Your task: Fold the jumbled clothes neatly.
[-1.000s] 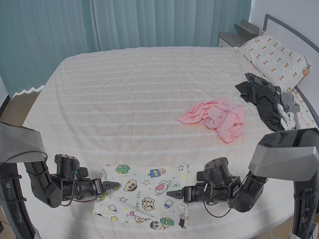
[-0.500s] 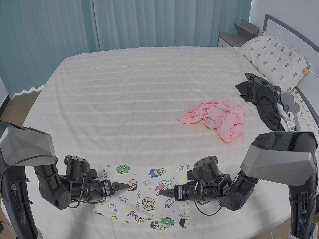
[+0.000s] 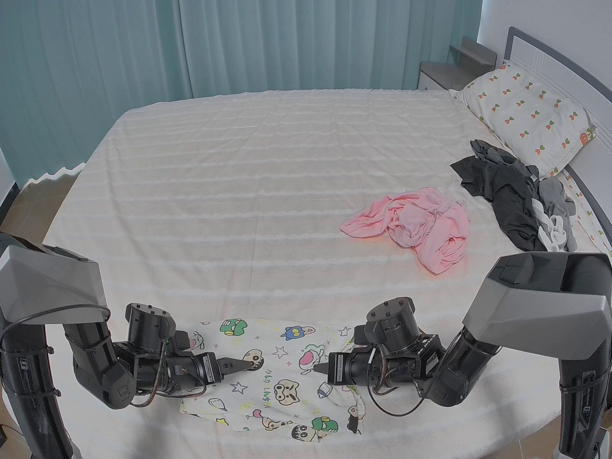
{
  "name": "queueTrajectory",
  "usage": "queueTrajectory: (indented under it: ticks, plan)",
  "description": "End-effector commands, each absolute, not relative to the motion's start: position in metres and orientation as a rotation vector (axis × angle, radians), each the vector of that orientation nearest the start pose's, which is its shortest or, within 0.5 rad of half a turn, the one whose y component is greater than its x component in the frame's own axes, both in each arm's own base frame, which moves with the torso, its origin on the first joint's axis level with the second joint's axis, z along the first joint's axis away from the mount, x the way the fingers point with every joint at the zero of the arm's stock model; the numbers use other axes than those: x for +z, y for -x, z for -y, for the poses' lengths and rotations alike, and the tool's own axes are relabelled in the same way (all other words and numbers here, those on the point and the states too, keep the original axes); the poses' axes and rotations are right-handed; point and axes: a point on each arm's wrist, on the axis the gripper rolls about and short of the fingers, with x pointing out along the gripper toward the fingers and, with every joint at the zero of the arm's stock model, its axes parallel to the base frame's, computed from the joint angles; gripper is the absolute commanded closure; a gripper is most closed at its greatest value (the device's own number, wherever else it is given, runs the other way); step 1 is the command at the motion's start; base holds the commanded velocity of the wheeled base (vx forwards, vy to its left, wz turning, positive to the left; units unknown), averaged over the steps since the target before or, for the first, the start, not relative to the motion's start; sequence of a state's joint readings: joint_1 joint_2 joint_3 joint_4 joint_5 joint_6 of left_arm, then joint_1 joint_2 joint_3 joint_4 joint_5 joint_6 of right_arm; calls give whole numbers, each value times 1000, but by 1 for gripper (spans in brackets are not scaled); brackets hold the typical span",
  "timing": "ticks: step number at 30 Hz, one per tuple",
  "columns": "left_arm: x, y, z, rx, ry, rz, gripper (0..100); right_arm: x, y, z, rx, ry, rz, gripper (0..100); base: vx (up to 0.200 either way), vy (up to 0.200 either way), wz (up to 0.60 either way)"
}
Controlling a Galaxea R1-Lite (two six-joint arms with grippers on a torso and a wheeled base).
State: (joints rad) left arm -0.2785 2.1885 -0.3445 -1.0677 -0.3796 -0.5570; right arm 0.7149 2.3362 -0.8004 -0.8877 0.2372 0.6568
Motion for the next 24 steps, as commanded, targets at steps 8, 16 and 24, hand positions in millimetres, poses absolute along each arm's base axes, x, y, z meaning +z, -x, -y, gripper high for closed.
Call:
queueTrajectory:
  ticks: [8,16,24]
  plan:
    - [1,-259,85,-341,607,-892,0,-9,-270,-248,672,-444,-921,100,0,0,0]
    - [-7,-263,84,-317,591,-899,0,-9,-269,-248,671,-442,-924,100,0,0,0]
    - [-8,-263,84,-326,567,-898,0,-10,-268,-247,670,-439,-926,100,0,0,0]
